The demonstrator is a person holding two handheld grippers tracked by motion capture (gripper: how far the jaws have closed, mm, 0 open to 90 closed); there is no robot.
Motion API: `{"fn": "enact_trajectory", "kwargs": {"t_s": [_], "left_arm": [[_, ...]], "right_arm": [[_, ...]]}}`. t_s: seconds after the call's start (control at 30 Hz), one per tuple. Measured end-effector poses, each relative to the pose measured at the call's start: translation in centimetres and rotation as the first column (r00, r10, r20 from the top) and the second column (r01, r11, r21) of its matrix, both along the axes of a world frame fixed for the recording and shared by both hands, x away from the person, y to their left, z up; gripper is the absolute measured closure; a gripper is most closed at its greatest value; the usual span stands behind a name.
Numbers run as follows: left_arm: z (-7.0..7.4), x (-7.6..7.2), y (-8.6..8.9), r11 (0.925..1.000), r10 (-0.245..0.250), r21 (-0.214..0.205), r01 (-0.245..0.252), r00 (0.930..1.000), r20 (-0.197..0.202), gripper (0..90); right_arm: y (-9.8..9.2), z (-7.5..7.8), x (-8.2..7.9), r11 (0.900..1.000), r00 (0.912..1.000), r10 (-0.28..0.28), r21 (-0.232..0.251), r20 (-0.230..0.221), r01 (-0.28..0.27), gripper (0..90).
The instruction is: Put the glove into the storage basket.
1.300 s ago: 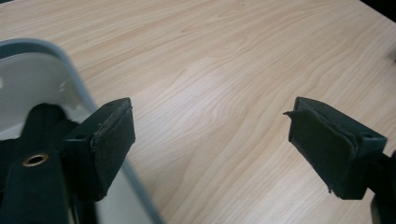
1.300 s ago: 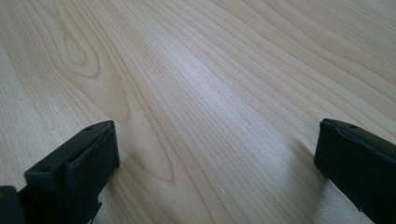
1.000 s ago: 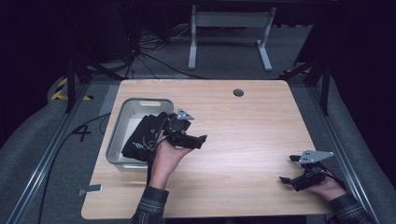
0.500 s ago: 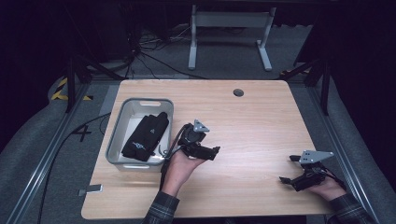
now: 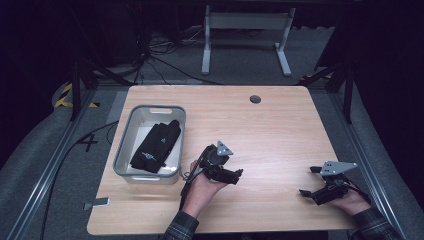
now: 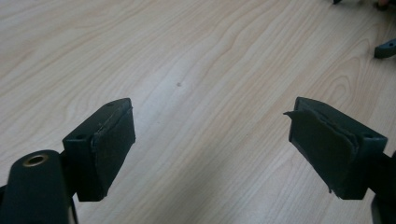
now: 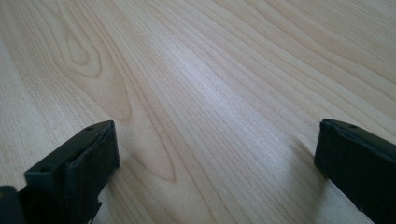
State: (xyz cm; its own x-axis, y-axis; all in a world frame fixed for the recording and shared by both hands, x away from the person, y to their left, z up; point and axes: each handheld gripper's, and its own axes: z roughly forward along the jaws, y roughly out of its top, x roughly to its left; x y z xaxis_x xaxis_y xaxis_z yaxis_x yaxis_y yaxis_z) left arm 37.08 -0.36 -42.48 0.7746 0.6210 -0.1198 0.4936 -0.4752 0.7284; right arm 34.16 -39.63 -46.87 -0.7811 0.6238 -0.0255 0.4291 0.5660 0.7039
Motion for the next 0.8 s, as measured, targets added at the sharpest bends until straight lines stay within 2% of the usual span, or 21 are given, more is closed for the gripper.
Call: {"fn": "enact_trajectory", "kwargs": {"t_s": [0.2, 0.37, 0.7, 0.8], "left_arm": [[-1.1, -0.8, -0.7, 0.9997, -0.008, 0.024, 0.008, 1.0, -0.004, 14.6], [-2.0, -1.2, -1.3, 0.9984, -0.032, 0.045, 0.033, 0.9994, -0.013, 13.7], [-3.8, -1.8, -3.1, 0.9889, -0.096, 0.112, 0.097, 0.9953, -0.016, 8.1], [-4.4, -2.1, -3.8, 0.9838, -0.121, 0.134, 0.12, 0.9926, 0.001, 5.9]], "right_arm": [[0.0, 0.0, 0.0, 1.0, 1.0, 0.0, 0.0, 0.0, 0.0, 0.3], [0.0, 0.0, 0.0, 1.0, 1.0, 0.0, 0.0, -0.001, 0.0, 0.3], [0.0, 0.0, 0.0, 1.0, 1.0, 0.0, 0.0, 0.0, 0.0, 0.3], [0.0, 0.0, 0.0, 1.0, 1.0, 0.0, 0.0, 0.0, 0.0, 0.3]]}}
